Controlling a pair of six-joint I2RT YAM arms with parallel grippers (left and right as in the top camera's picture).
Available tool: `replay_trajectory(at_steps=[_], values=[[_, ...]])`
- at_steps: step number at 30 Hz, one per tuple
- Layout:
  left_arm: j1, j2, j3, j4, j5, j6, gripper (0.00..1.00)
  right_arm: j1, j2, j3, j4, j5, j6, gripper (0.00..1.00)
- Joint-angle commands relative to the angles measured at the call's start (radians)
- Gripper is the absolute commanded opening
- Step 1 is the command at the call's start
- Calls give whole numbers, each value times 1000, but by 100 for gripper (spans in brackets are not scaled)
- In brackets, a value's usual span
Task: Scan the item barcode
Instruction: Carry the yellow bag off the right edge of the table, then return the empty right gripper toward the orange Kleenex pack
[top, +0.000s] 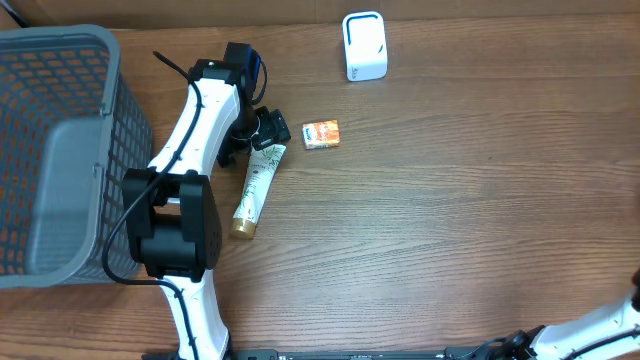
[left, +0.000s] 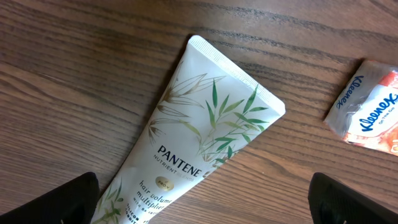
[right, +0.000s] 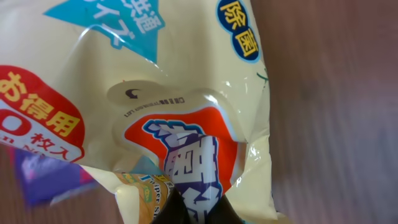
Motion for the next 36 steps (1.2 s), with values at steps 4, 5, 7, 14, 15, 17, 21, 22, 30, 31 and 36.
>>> replay_trajectory(at_steps=[4, 5, 7, 14, 15, 17, 21, 22, 30, 31, 36], values=[[-8, -2, 10, -1, 4, 9, 100, -104, 0, 8, 11, -72, 29, 4], [-8, -2, 10, -1, 4, 9, 100, -111, 3, 8, 14, -91, 29, 4], [-8, -2, 10, -1, 4, 9, 100, -114, 14, 8, 21, -117, 28, 4], [-8, -2, 10, -1, 4, 9, 100, -82, 59, 8, 27, -117, 25, 25], [-8, -2, 10, -1, 4, 9, 100, -76, 60, 8, 26, -118, 25, 38], [-8, -2, 10, -1, 4, 9, 100, -65, 60, 8, 26, -119, 24, 58], [-8, -2, 10, -1, 4, 9, 100, -53, 58, 10, 34, -200, -19, 65], [-8, -2, 10, -1, 4, 9, 100, -53, 55, 11, 37, -236, -36, 65], [-8, -2, 10, -1, 4, 9, 100, -51, -88, 40, 42, -446, -61, 59], [-8, -2, 10, -1, 4, 9, 100, -48, -105, 42, 43, -472, -62, 59], [-8, -2, 10, -1, 4, 9, 100, 8, -203, 42, 54, -875, -157, 63]])
